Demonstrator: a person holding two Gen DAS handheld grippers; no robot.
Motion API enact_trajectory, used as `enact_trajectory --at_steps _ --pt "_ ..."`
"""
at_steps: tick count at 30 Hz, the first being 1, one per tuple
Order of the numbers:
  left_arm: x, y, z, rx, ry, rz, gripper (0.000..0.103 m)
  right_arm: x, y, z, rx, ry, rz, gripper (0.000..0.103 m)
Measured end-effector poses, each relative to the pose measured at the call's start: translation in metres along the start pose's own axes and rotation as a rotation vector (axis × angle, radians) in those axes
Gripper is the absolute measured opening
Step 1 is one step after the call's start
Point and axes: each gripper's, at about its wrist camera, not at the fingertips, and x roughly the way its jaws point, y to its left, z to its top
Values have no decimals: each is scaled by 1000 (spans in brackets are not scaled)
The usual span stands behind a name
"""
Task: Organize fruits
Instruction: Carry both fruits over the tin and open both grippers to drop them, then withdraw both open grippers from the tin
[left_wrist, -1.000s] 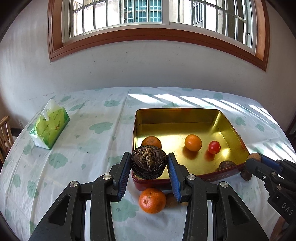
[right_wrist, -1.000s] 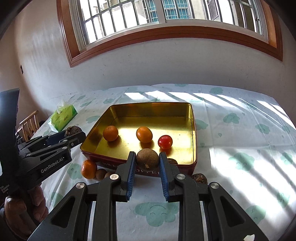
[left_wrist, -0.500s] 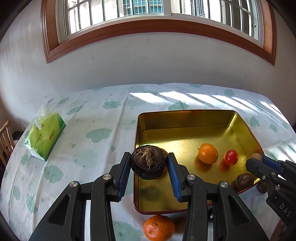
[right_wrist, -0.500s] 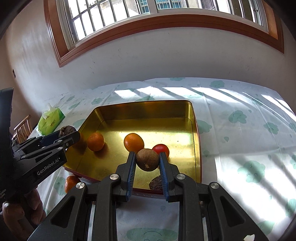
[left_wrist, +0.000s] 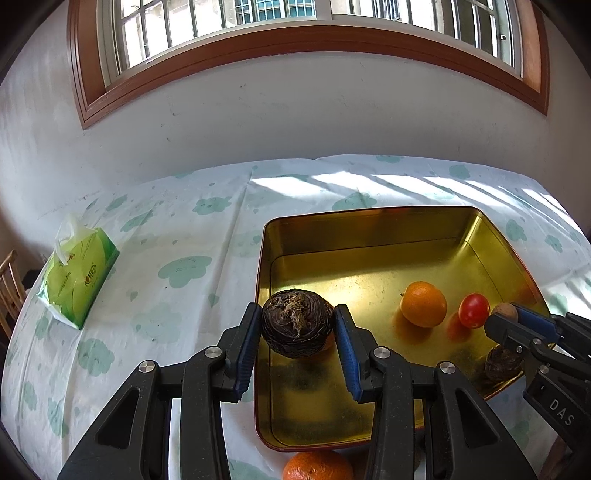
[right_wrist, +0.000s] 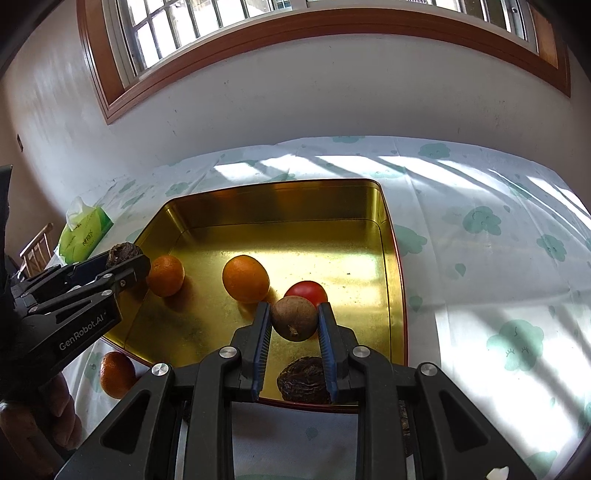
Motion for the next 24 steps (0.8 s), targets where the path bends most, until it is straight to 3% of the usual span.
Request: enact_trajectory --at_steps 8,18,24 --pt "2 2 1 -5 -6 -10 42 3 -1 -1 -5 -11 -5 25" --pt "-12 9 1 -33 -53 -57 67 -19 -13 -7 30 -65 5 29" --pt "-40 20 -4 -59 -108 -79 70 -57 -35 -26 59 -105 20 29"
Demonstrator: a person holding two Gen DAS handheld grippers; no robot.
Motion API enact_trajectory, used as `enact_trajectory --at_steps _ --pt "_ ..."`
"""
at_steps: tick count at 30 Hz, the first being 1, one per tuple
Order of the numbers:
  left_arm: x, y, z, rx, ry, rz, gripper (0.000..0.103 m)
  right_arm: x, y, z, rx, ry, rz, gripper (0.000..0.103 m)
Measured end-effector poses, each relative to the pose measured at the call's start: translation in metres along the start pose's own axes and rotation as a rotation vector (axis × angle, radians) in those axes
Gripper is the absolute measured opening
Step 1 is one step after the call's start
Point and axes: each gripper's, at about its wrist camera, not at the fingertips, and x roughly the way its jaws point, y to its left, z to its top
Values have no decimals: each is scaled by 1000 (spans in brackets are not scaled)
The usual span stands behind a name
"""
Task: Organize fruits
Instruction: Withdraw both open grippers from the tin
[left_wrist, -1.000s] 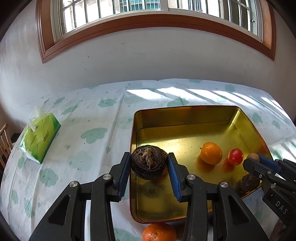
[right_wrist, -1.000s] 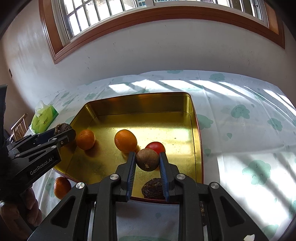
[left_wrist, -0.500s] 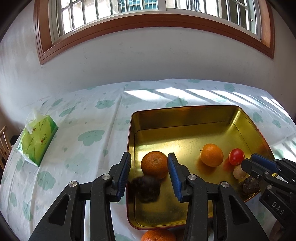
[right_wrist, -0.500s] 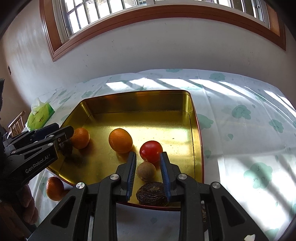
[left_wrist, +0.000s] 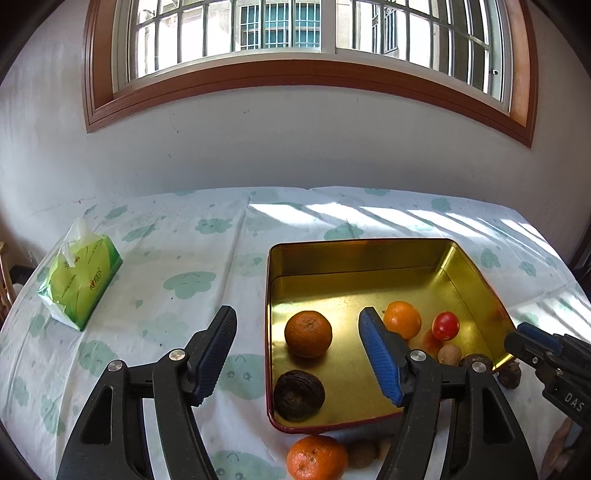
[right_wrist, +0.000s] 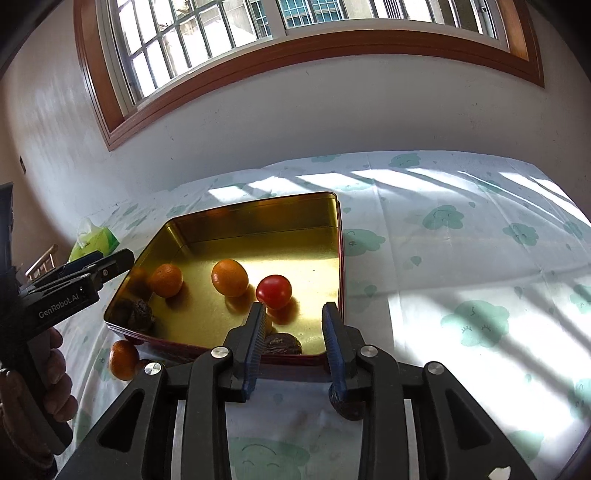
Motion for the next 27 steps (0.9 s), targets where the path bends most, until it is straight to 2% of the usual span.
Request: enact_trajectory --at_steps 1,2,4,7,10,16,24,27 --pt "-6 3 -2 -7 -7 -3 70 -6 -2 -3 -13 1 -37 37" --pt "-12 6 -4 -14 -15 -4 70 -13 -5 -6 -16 -4 -39 38" --pt "-25 13 -11 -34 -35 -7 71 -26 -15 -14 9 -8 -32 38" --pt "-44 24 -26 -49 -54 -25 71 -36 -26 -29 1 9 -66 38" --pt "-55 30 -46 -51 -43 -49 71 -38 -38 -44 1 36 -92 38" --pt "-50 25 -81 -20 38 -40 71 -26 -50 -59 23 85 -99 38" --pt "-36 26 -102 -52 83 -57 71 -12 -41 -52 -26 103 -88 38" --pt "-39 28 -104 -67 73 -60 71 -2 -36 -46 -46 111 -79 38"
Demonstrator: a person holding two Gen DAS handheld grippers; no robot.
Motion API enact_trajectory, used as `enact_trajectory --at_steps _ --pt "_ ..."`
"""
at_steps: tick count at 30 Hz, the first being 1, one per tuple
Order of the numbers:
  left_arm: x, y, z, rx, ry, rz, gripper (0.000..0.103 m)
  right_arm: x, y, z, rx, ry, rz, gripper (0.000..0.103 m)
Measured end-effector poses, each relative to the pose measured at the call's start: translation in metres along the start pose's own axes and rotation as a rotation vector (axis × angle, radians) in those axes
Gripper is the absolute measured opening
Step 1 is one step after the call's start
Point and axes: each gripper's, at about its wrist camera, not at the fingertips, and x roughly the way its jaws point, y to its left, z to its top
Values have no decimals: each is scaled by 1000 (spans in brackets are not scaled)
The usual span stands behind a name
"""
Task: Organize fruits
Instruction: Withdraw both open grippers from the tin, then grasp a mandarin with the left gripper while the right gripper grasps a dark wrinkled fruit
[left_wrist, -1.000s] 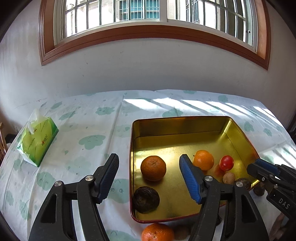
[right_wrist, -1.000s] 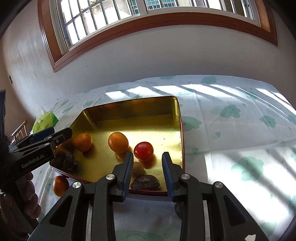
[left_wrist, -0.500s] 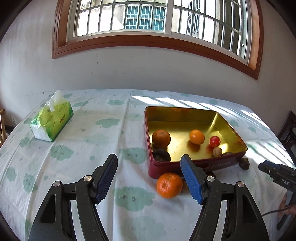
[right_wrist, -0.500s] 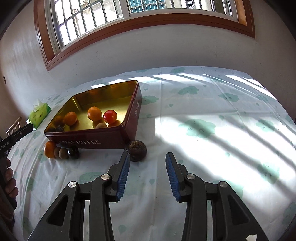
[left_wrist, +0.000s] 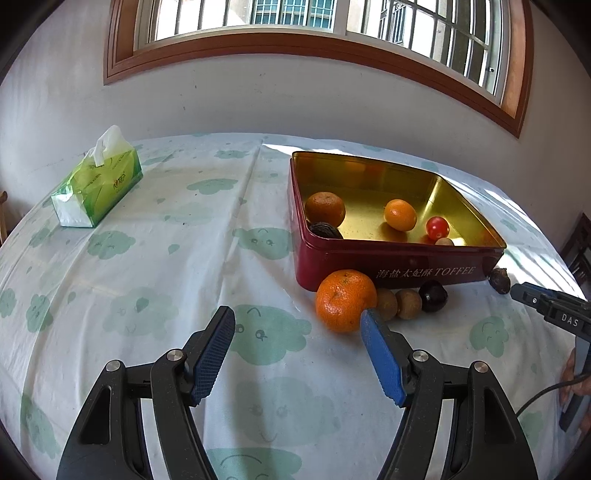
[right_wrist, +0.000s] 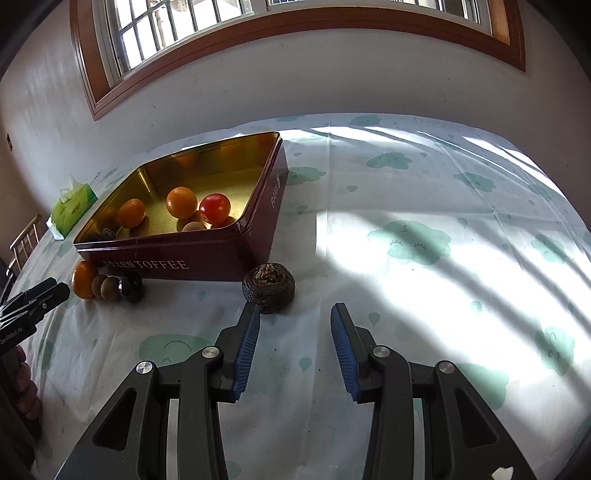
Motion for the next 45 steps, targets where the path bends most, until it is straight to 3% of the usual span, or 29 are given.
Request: enact_trajectory --at_steps 7,8,17,29,34,35,36,45 --pt "7 -4 2 11 48 3 71 20 15 10 -58 48 6 36" --pt "7 -5 2 16 48 2 71 20 16 9 -62 47 1 30" --pt "7 -11 9 52 28 -32 71 -14 24 -28 -38 37 11 29" --pt "39 -9 25 -4 89 -97 72 -12 23 -28 -32 41 15 30" --pt "49 -5 26 -64 118 -152 60 -13 24 -29 -30 40 16 30" --pt "49 -7 25 -55 122 -178 47 -13 24 -29 -30 41 16 30" --pt "49 -8 23 -50 127 -210 41 -13 24 -29 -30 41 15 30" --pt "16 -7 -5 -71 108 -156 41 -14 25 -30 -32 41 12 31"
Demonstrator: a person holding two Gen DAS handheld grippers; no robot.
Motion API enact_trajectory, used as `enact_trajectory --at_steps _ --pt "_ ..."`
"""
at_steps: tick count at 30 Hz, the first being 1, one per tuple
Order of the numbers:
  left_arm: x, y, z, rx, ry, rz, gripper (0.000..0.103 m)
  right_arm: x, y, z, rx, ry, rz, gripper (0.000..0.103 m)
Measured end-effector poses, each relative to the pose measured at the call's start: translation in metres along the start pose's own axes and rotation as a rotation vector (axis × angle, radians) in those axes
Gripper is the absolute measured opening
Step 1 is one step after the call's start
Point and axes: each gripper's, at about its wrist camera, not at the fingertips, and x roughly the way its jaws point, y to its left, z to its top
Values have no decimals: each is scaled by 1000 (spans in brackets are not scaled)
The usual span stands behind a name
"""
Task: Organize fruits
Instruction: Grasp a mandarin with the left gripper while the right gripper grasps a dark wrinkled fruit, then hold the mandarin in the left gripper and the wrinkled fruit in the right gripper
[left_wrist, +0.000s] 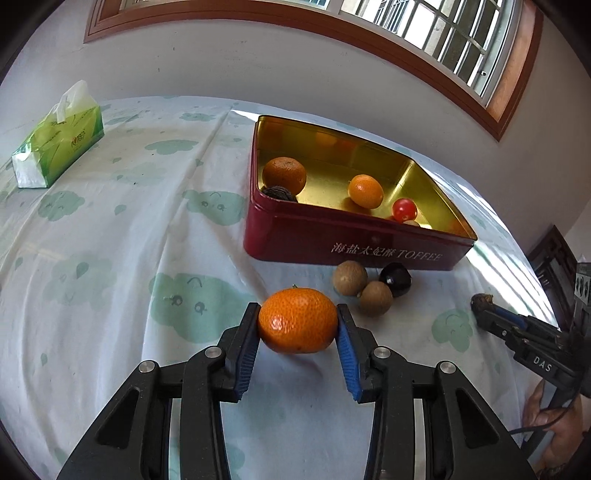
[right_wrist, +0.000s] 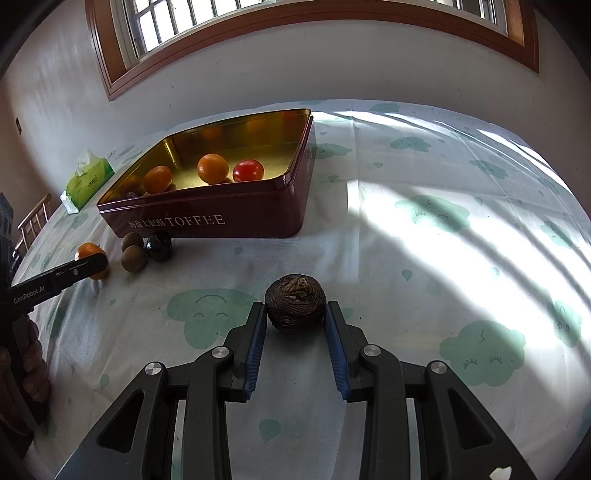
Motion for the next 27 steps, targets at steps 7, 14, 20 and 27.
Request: enact_trajectory --at_steps 7,14,20,27 --pt "-5 -7 -8 24 6 64 41 0 3 0 -11 2 -15 31" --pt "-2 -12 -9 48 10 102 42 1 4 0 -15 4 -22 31" --pt "-2 -13 -10 53 11 112 43 1 5 0 -19 5 -27 31" --pt "-1 -14 -10 59 12 122 43 1 4 -1 -21 5 -28 31"
